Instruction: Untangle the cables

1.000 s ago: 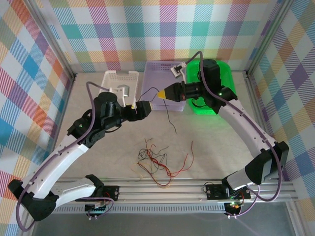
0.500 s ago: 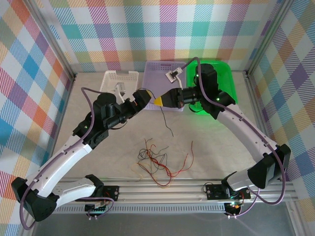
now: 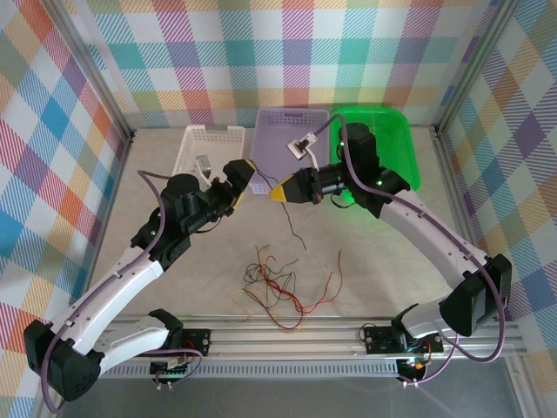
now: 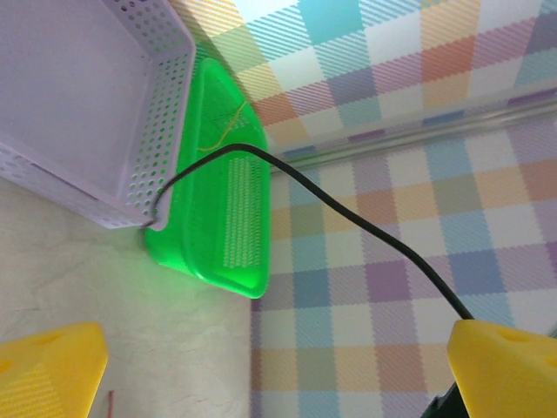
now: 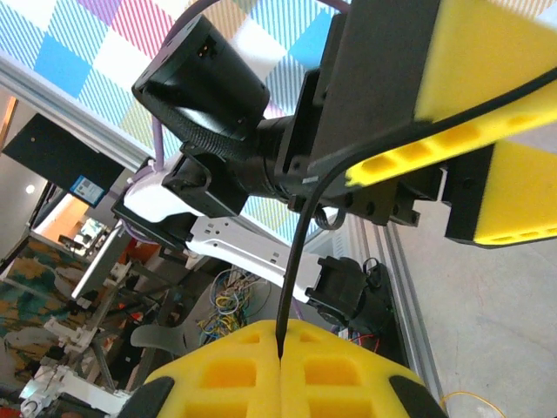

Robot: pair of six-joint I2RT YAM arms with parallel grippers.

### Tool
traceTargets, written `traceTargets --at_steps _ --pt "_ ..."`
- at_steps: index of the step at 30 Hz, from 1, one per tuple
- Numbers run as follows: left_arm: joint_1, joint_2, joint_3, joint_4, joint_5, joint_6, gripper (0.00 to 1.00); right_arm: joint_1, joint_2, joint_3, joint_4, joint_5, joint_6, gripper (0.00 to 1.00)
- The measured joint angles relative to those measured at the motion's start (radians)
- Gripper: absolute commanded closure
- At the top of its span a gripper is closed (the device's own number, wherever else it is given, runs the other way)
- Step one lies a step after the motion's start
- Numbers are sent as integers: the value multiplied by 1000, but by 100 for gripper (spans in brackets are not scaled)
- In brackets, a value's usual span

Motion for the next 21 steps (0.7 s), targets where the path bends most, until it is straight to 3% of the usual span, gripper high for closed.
traceTargets --at_steps 6,14,21 --pt "14 1 -53 84 2 -138 0 23 0 -9 2 0 -35 100" --pt "21 -9 -57 125 3 -221 0 46 10 -16 -3 1 -70 100" --pt "22 -2 -61 176 43 -268 24 61 33 -26 -18 6 -97 100"
